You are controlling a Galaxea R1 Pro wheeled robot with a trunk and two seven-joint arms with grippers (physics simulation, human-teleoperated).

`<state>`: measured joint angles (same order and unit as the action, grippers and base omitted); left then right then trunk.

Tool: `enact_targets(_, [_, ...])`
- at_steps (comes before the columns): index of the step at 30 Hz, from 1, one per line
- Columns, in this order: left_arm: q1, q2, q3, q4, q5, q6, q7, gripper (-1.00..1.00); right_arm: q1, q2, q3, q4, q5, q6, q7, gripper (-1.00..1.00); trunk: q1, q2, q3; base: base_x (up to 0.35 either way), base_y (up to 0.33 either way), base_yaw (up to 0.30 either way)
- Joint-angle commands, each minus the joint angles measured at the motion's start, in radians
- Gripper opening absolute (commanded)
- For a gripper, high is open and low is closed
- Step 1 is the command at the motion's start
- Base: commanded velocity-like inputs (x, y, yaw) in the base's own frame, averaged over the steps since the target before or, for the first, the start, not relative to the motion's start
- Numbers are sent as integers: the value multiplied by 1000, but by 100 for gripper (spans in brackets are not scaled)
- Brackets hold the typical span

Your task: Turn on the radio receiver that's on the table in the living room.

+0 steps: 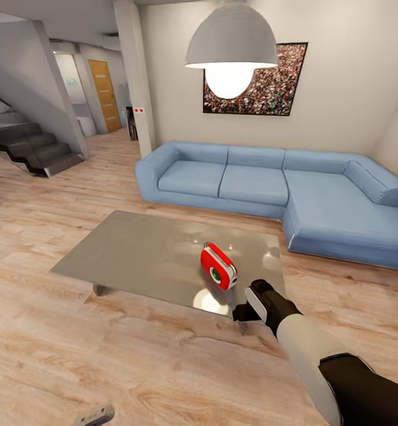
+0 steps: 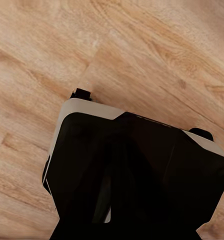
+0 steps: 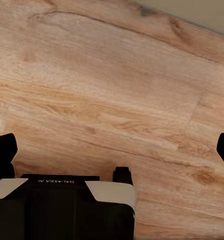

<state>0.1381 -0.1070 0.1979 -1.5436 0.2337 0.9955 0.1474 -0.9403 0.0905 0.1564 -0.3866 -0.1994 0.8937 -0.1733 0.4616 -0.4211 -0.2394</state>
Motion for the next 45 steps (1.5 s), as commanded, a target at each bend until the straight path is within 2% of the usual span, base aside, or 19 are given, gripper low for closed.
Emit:
enact_targets(1, [0,0,0,0,0,0,1,-100,0,0,0,2,0,0,0,100,0,0,0,-350,0,0])
enact_targets(10, [0,1,0,0,1,0,1,-100,0,0,0,13,0,-1,0,100,0,0,0,-180,0,0])
enact_targets(15, [0,3,3,3,-1,0,1,-100,0,0,0,52,1,-6,1,100,0,0,0,-4,0,0])
enact_targets(19, [0,4,2,41,-2,-5,0,-100,0,-5,0,101,5,-9,0,100,0,0,0,0,0,0])
enact_targets(29, [0,4,5,71,-3,-10,1,-100,0,-49,2,204,8,-63,-2,100,0,0,0,0,0,0])
enact_targets(32, [0,5,18,76,-4,-10,0,-100,1,-60,4,233,15,-65,-2,100,0,0,0,0,0,0])
enact_targets(35, [0,9,28,96,-4,-12,1,-100,1,-82,4,275,51,-82,-2,100,0,0,0,0,0,0])
enact_targets(39, [-5,65,32,162,5,-16,-3,-100,4,-129,5,354,116,-205,-2,100,0,0,0,0,0,0])
enact_targets(42, [-9,93,32,209,40,-21,-3,-100,5,-169,4,397,132,-239,0,100,0,0,0,0,0,0])
enact_targets(45, [-10,117,32,259,53,-40,-3,-100,16,-210,3,411,135,-247,6,100,0,0,0,0,0,0])
